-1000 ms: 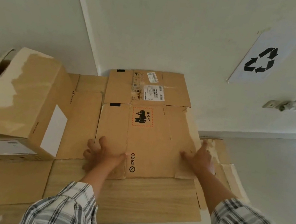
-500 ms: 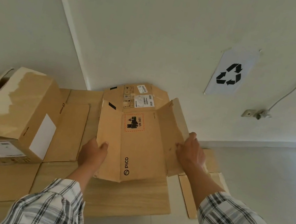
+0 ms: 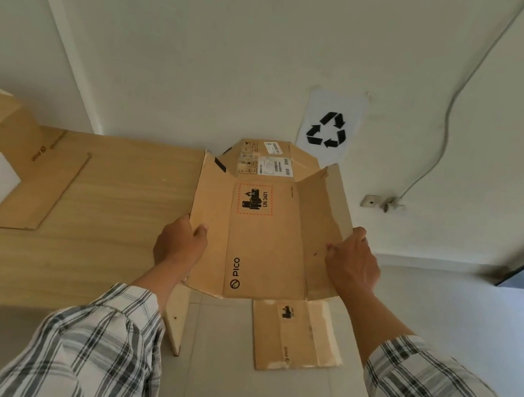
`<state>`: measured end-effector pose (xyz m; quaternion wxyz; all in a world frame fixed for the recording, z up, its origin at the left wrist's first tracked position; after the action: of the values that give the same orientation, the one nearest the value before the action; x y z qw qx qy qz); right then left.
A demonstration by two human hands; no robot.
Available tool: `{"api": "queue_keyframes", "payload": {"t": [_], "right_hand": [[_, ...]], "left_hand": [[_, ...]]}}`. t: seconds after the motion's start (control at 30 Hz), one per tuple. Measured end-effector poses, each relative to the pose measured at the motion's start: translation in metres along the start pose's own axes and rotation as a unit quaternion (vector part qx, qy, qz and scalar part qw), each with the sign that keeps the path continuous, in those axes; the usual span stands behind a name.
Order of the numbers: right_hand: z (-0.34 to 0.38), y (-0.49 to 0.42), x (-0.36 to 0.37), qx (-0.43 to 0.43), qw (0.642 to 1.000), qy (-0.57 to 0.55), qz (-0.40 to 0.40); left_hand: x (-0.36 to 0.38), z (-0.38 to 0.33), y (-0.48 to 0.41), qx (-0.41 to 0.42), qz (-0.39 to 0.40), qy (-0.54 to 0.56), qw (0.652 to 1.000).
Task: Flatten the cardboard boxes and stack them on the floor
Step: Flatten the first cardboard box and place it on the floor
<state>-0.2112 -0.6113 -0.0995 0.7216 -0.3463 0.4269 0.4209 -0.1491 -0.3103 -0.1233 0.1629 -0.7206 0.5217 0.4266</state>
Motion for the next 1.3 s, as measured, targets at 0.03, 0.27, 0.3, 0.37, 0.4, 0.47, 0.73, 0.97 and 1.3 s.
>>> {"api": "queue_keyframes", "payload": {"t": [0.03,0.27,0.3,0.37,0.4,0.47,0.73,0.97,1.3], "right_hand": [[-0.019,-0.002,-0.003,0.007,1.0,0.001,0.001],[-0.142,-0.03,0.024,0.058,0.997,0.023,0.036],[-0.158,-0.035,0.034,0.062,0.997,0.025,0.042],[-0.19,-0.048,0.055,0.067,0.996,0.03,0.054],[-0.205,-0.055,0.068,0.069,0.995,0.033,0.061],[-0.233,-0.066,0.095,0.072,0.994,0.037,0.075],[-0.349,-0.093,0.263,0.063,0.992,0.029,0.102],[-0.459,-0.064,0.448,0.059,0.986,0.036,0.152],[-0.54,-0.063,0.61,0.108,0.977,0.0,0.186]], "left_hand": [[0.015,-0.007,0.009,0.002,0.006,-0.004,1.0],[0.139,-0.044,0.035,0.002,0.039,-0.039,0.998],[0.16,-0.047,0.034,0.0,0.046,-0.045,0.998],[0.202,-0.05,0.029,-0.006,0.055,-0.054,0.997],[0.223,-0.051,0.026,-0.009,0.057,-0.059,0.997],[0.265,-0.047,0.019,-0.014,0.062,-0.067,0.996],[0.453,0.019,-0.02,-0.039,0.065,-0.076,0.994],[0.629,0.143,-0.027,-0.09,0.078,-0.092,0.989],[0.771,0.217,-0.067,-0.135,0.103,-0.136,0.976]]}}
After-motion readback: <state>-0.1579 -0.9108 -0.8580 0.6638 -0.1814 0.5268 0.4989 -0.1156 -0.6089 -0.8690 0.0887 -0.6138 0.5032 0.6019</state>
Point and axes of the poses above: each hand's wrist, its own y-axis away from the middle knuckle, its own x-axis out of the palm, z = x × y, the point moved 3 cm from there along -y, towards the middle knuckle, and after that the axes turned 13 degrees about -x, right-handed, at the moved point
